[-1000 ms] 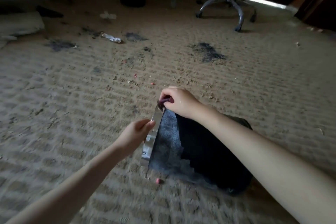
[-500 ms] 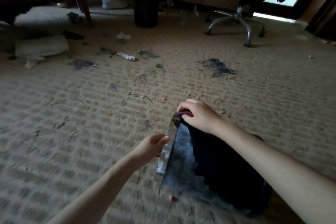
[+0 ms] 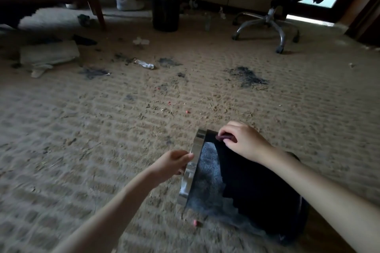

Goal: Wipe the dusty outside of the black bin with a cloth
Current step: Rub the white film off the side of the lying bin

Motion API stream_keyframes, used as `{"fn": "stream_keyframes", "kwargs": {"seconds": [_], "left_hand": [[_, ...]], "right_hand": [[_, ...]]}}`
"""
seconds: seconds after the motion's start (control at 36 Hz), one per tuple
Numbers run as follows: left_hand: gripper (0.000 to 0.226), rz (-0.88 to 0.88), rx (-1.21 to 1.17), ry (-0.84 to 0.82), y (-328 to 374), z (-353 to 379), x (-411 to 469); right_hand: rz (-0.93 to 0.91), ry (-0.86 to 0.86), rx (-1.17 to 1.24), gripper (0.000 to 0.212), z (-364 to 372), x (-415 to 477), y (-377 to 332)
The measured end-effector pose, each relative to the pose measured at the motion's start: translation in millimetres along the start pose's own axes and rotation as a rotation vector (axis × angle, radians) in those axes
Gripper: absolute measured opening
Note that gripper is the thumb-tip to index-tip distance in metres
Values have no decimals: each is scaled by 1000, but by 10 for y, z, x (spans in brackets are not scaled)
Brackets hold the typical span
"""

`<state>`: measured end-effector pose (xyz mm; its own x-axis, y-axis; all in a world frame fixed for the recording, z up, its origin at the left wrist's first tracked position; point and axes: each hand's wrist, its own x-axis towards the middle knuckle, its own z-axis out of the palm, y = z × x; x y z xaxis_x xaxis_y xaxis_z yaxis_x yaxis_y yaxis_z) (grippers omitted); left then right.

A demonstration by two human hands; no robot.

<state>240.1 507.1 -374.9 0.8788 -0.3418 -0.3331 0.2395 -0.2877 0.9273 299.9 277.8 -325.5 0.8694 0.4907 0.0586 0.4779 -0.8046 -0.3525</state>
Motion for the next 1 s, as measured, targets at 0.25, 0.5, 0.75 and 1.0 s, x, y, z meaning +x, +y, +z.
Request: {"fn": "stream_keyframes", "kwargs": {"seconds": [0.25, 0.5, 0.75, 1.0], "left_hand": [[26, 38, 31, 33, -3, -27, -20], [30, 14, 20, 34, -23, 21, -49], [28, 7, -11, 62, -54, 34, 22], [27, 46, 32, 73, -38, 41, -30]], "right_hand": [[-140, -4, -5, 21, 211, 135, -327], [50, -62, -27, 23, -30, -130, -66], [-158, -73, -18, 21, 198, 172, -515], [66, -22, 58, 23, 61, -194, -73]]}}
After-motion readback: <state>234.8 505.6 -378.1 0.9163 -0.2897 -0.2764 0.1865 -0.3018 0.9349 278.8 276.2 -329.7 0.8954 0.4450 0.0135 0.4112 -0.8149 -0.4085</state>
